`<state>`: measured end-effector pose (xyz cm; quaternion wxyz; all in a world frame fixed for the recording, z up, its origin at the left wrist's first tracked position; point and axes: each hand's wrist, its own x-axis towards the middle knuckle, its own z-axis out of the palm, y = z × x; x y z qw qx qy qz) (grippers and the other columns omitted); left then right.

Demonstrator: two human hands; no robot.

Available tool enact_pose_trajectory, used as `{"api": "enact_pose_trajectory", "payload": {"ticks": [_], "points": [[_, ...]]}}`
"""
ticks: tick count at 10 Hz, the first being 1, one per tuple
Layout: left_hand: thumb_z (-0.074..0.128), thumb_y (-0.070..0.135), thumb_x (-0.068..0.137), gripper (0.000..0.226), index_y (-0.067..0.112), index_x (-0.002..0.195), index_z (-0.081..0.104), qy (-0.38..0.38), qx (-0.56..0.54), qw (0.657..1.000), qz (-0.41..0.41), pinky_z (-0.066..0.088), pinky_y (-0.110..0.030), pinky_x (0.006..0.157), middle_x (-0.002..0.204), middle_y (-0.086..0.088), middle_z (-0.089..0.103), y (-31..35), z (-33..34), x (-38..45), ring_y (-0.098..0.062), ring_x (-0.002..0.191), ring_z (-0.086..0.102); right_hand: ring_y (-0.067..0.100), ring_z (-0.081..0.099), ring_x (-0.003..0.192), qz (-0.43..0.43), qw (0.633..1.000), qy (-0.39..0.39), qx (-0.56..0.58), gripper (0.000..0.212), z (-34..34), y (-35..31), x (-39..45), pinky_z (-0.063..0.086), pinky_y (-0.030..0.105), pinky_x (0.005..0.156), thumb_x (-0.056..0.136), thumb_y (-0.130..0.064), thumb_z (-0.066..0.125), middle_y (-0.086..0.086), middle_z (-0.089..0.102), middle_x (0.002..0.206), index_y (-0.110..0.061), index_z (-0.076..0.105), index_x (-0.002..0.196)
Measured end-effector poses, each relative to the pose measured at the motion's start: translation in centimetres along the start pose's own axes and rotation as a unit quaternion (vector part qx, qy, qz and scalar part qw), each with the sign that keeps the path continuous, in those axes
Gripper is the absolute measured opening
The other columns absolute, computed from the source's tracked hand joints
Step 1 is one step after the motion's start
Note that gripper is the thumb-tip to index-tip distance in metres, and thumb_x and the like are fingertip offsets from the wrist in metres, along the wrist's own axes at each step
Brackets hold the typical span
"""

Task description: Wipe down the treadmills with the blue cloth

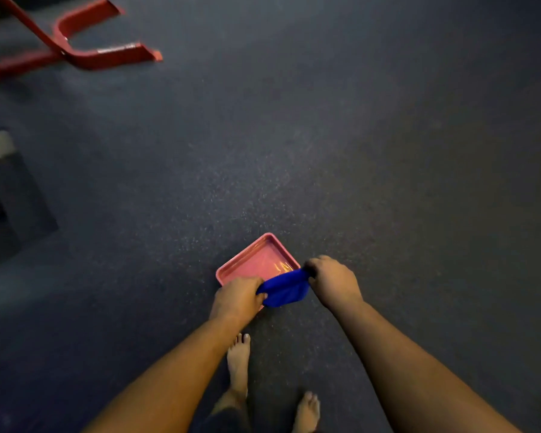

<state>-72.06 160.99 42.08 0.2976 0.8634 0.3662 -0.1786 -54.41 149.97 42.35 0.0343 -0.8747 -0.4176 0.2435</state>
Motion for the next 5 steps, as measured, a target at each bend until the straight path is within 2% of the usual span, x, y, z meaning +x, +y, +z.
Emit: {"api": "enact_pose_trajectory", "payload": {"ticks": [1,2,3,4,5], "points": [[0.054,0.039,0.097,0.027,0.029,0.121,0.062,0.005,-0.007,0.999,-0.036,0.054,-0.039,0.084,0.11,0.001,0.069,-2.3,1.5,8.7,-0.021,0.099,0.065,0.027,0.065,0.1,-0.008,1.0,0.003,-0.002,0.031,3.4,1.2,9.5,0.051,0.038,0.082,0.092,-0.019,0.052,0.0,0.061,0.112,-0.033,0.064,0.118],[0.05,0.038,0.1,0.038,0.029,0.137,0.052,-0.003,0.015,0.998,-0.062,0.053,-0.039,0.094,0.127,0.001,0.065,-4.3,5.1,15.9,-0.02,0.111,0.064,0.024,0.065,0.099,-0.024,1.0,-0.007,0.008,0.03,8.3,3.0,17.2,0.053,0.039,0.083,0.094,-0.019,0.055,-0.001,0.061,0.113,-0.03,0.063,0.121],[0.05,0.029,0.102,0.047,0.027,0.148,0.039,-0.027,0.029,0.997,-0.066,0.048,-0.038,0.104,0.145,0.001,0.052,-5.2,8.3,20.2,-0.018,0.125,0.056,0.022,0.065,0.102,-0.022,0.999,-0.028,0.007,0.031,12.4,4.9,21.1,0.053,0.04,0.087,0.095,-0.018,0.053,-0.002,0.061,0.117,-0.029,0.062,0.123],[0.052,0.018,0.1,0.06,0.023,0.154,0.025,-0.1,0.044,0.992,-0.07,0.044,-0.04,0.11,0.156,-0.002,0.037,-5.9,11.4,22.8,-0.021,0.134,0.048,0.024,0.063,0.108,-0.005,0.997,-0.074,0.001,0.036,16.2,6.8,23.0,0.052,0.041,0.091,0.095,-0.016,0.051,0.0,0.061,0.123,-0.028,0.061,0.127],[0.051,0.028,0.101,0.06,0.023,0.154,0.024,-0.173,0.011,0.979,-0.11,0.048,-0.04,0.102,0.144,-0.006,0.048,-7.6,16.2,25.3,-0.022,0.122,0.055,0.027,0.062,0.113,0.045,0.991,-0.12,0.02,0.038,22.0,9.6,24.7,0.05,0.037,0.092,0.093,-0.021,0.055,0.004,0.062,0.129,-0.025,0.061,0.13]]}}
